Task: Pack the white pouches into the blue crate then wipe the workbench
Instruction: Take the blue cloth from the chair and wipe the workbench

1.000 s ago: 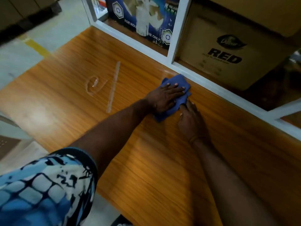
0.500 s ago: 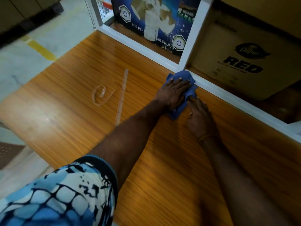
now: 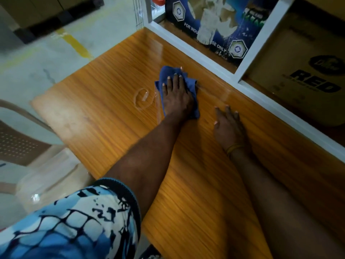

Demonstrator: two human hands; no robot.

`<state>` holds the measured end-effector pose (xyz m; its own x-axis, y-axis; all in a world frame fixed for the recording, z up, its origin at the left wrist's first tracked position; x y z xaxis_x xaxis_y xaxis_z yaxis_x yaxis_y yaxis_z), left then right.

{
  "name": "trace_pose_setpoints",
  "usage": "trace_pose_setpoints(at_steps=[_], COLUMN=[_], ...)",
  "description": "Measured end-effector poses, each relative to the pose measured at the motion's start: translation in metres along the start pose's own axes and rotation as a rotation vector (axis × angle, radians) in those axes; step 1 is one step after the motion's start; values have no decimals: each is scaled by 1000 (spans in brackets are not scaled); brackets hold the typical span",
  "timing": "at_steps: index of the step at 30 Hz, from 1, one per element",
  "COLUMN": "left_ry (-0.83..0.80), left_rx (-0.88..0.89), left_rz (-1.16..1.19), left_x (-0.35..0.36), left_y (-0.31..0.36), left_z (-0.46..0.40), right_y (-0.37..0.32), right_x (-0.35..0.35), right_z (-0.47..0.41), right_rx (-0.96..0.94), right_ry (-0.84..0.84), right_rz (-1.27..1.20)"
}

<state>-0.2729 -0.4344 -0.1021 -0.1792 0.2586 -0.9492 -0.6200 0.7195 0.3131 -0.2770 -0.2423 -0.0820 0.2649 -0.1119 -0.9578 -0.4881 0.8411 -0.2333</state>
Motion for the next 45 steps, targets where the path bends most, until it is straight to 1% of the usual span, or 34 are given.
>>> trace_pose_setpoints(at_steps=[6, 10, 12, 16, 23, 27, 31, 34, 37, 40, 43, 45], left_ry=[81, 126, 134, 170, 192, 145, 141, 144, 134, 115, 54, 39], left_rx=[-148, -225, -282, -441, -639, -714, -775, -752, -663, -483, -235, -84], left_rz=[-27, -44, -67, -67, -87, -61, 32, 44, -3, -86, -159, -149], left_x=[-10, -19, -23, -28, -37, -39, -40, -38, -32, -25, -21, -21], left_y=[-38, -66, -83, -108, -129, -127, -121, -111, -99, -91, -92, -96], left_z=[33, 64, 81, 121, 209, 249, 282, 308, 333, 353, 355, 349], right_y=[-48, -69, -77, -91, -95, -89, -77, -70, -62, -53, -45, -39], right_x=[15, 21, 23, 26, 34, 36, 40, 41, 44, 45, 44, 43], right_z=[11, 28, 40, 68, 136, 180, 211, 225, 236, 245, 248, 248], right_rx=[-109, -148, -175, -204, -378, -432, -479, -498, -508, -507, -489, -451], right_ry=[-17, -37, -65, -175, -223, -182, -179, -195, -207, -201, -174, -137], right_rz=[-32, -37, -35, -1, 106, 68, 37, 40, 40, 15, -2, -10])
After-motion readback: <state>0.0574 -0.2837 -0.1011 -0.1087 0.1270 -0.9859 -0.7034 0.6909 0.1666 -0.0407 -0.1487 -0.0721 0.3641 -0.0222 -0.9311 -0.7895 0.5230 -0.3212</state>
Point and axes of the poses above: each hand's wrist, its own z-axis away from the middle knuckle, its own x-axis out of the palm, y = z × x, the point moved 1 cm from there along -z, towards the middle knuckle, and after that the axes turned 7 degrees about -x, right-handed, at the moved point
